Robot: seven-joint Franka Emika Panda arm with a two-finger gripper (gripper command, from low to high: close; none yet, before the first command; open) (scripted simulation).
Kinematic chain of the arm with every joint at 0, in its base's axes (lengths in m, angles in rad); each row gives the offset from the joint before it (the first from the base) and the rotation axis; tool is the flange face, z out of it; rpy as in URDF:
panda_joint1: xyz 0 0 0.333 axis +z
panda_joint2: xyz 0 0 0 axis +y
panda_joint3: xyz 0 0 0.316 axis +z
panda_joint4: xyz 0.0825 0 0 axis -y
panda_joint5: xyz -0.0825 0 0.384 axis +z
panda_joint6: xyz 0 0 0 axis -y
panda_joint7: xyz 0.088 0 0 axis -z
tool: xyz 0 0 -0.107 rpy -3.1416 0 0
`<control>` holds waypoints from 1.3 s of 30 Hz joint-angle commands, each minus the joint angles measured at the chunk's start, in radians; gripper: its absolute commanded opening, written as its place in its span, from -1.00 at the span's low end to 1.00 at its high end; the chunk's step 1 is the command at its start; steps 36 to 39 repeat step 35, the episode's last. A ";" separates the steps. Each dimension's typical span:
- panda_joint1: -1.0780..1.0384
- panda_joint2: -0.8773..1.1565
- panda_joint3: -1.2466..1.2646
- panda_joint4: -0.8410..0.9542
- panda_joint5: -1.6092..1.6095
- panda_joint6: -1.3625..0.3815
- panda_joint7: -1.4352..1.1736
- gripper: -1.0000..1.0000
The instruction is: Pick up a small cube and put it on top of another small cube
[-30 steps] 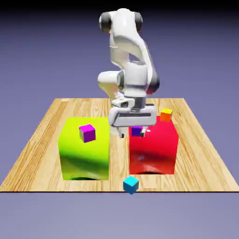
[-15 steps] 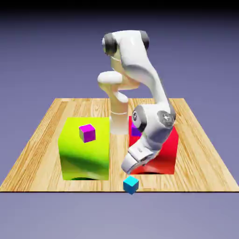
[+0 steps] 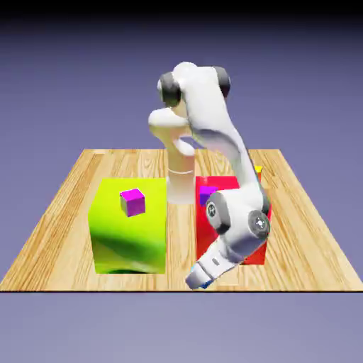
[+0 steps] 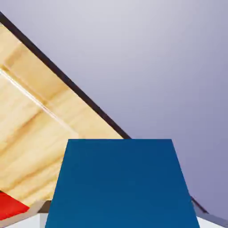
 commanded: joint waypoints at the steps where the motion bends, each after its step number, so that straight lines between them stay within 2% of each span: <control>1: 0.035 -0.023 -0.004 0.005 0.032 -0.017 0.044 -1.00; 10: 0.324 -0.270 0.013 0.016 0.358 -0.207 0.424 -1.00; 23: 0.053 -0.741 0.455 -0.357 0.439 -0.487 0.301 -1.00; 26: 0.008 -0.784 0.438 -0.331 0.402 -0.453 0.241 -1.00; 32: 0.012 -0.817 0.437 -0.525 0.415 -0.286 0.230 -1.00; 33: 0.012 -0.817 0.437 -0.525 0.415 -0.286 0.230 1.00; 39: 0.012 -0.811 0.437 -0.489 0.413 -0.317 0.232 1.00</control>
